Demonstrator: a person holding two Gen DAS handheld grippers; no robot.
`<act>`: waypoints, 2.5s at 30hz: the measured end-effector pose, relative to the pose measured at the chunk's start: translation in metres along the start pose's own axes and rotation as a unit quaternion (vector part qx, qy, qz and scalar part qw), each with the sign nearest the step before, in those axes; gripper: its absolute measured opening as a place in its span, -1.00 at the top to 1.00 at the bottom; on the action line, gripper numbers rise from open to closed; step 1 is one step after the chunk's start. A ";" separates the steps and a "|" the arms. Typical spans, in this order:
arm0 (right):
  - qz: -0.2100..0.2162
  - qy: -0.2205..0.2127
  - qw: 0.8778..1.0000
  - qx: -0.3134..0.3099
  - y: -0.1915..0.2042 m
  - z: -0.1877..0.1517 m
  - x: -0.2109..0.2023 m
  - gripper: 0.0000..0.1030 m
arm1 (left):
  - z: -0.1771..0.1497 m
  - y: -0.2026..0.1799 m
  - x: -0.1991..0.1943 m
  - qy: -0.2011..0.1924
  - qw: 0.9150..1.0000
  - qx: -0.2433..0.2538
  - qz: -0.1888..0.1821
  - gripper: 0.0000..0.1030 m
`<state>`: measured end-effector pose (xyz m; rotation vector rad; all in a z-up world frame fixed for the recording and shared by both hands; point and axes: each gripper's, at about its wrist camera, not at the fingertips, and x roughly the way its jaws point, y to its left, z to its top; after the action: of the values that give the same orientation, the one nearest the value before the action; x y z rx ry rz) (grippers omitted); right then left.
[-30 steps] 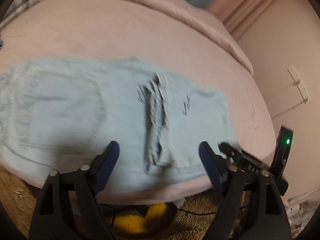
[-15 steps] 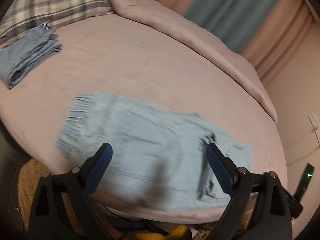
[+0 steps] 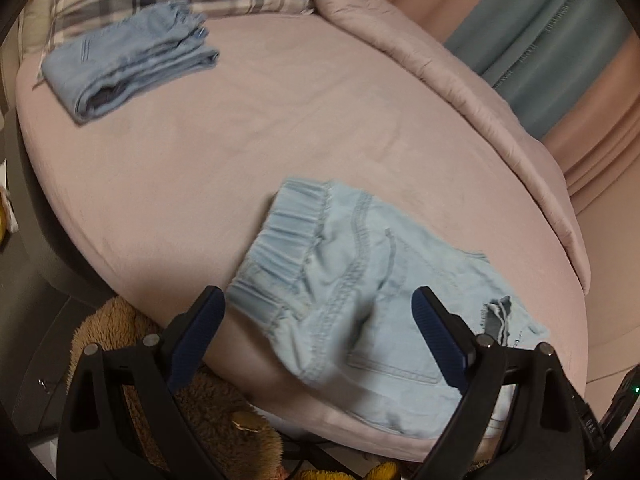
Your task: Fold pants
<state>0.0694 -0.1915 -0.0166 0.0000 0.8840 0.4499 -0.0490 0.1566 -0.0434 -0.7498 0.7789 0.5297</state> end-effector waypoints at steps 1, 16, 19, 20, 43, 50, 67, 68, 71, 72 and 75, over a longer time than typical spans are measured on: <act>0.000 0.005 1.000 0.001 0.000 -0.001 0.002 -0.83 | 0.000 0.004 0.004 0.005 1.000 -0.006 0.002 -0.84; -0.002 0.021 1.000 0.018 -0.006 -0.007 0.002 -0.83 | -0.007 0.016 0.025 0.042 0.999 -0.026 -0.002 -0.82; 0.003 0.024 0.999 0.021 -0.007 -0.008 0.003 -0.83 | -0.008 0.018 0.025 0.043 0.998 -0.033 -0.007 -0.80; 0.005 0.025 0.999 0.022 -0.007 -0.008 0.003 -0.83 | -0.008 0.018 0.026 0.044 0.998 -0.033 -0.009 -0.79; 0.023 0.026 0.999 0.033 -0.015 -0.009 0.003 -0.83 | -0.012 -0.001 0.036 0.069 0.997 -0.016 -0.032 -0.32; 0.030 0.029 0.999 0.033 -0.015 -0.009 0.003 -0.83 | -0.016 -0.006 0.039 0.065 0.997 -0.012 -0.043 0.15; 0.031 0.022 0.998 0.045 -0.020 -0.010 0.000 -0.83 | -0.018 -0.040 0.002 0.009 0.997 0.031 -0.066 0.66; 0.031 0.021 0.998 0.045 -0.021 -0.010 0.000 -0.83 | -0.017 -0.044 -0.003 0.004 0.997 0.034 -0.073 0.66; 0.031 0.017 0.998 0.048 -0.021 -0.009 -0.001 -0.83 | -0.016 -0.059 -0.016 -0.012 0.994 0.054 -0.091 0.67; 0.031 0.017 0.998 0.050 -0.021 -0.009 -0.001 -0.83 | -0.017 -0.066 -0.019 -0.016 0.993 0.062 -0.095 0.67; 0.034 0.016 0.998 0.053 -0.024 -0.010 -0.003 -0.83 | -0.017 -0.084 -0.027 -0.026 0.989 0.093 -0.110 0.67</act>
<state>0.0698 -0.2157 -0.0250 0.1197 0.9396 0.4666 -0.0167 0.0865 0.0032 -0.6378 0.6773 0.2720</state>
